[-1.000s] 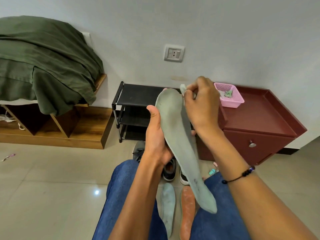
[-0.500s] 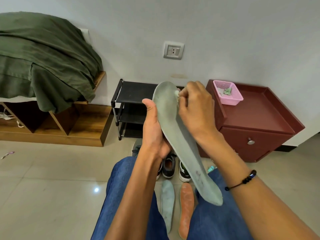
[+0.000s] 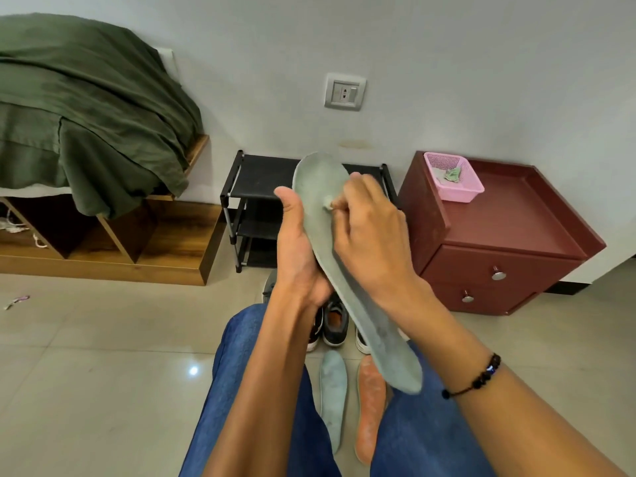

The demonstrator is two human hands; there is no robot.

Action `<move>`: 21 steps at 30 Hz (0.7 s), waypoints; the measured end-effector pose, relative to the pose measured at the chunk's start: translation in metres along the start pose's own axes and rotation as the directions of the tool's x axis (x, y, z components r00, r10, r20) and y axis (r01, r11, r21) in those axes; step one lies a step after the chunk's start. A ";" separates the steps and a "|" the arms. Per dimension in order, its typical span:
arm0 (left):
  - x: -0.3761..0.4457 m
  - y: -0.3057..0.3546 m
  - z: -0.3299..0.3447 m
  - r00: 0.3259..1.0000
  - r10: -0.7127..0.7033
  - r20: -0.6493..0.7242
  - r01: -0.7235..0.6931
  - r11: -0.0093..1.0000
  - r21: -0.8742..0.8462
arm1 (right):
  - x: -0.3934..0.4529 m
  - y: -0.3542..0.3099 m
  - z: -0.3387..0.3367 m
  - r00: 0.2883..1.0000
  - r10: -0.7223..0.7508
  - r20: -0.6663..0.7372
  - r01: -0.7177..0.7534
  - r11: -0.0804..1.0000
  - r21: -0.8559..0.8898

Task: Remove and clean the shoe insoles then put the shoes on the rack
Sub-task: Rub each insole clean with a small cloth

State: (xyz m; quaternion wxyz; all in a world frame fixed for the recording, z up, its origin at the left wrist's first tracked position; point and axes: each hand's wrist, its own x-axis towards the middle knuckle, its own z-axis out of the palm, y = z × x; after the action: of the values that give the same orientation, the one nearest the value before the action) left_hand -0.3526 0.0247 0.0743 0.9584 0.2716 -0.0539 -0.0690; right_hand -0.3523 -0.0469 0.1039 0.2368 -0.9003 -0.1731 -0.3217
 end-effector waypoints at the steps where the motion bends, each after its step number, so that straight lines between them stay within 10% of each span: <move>1: 0.000 0.000 0.001 1.000 0.003 -0.011 -0.003 1.000 0.016 | 0.001 0.004 0.001 1.000 0.004 -0.017 -0.005 0.997 -0.074; 6: -0.004 -0.002 0.003 1.000 -0.028 0.001 0.028 0.999 0.037 | 0.004 0.014 -0.005 0.954 0.285 -0.088 -0.281 0.958 0.060; 10: 0.000 -0.003 0.001 0.999 -0.015 -0.038 0.016 1.000 0.026 | -0.004 -0.015 -0.015 0.945 0.289 0.153 -0.326 0.862 0.387; 18: 0.001 0.000 0.003 1.000 0.019 0.007 -0.019 0.999 0.047 | 0.003 0.014 -0.004 0.997 0.049 -0.053 -0.055 0.993 -0.101; 21: 0.001 0.000 0.003 1.000 0.022 0.015 -0.023 0.998 0.065 | 0.009 0.022 -0.013 0.981 0.142 -0.133 -0.138 0.990 0.042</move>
State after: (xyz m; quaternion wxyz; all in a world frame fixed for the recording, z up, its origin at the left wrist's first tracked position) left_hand -0.3519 0.0232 0.0775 0.9494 0.3016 -0.0660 -0.0585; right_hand -0.3424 -0.0704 0.1116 0.2848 -0.8823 -0.0980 -0.3619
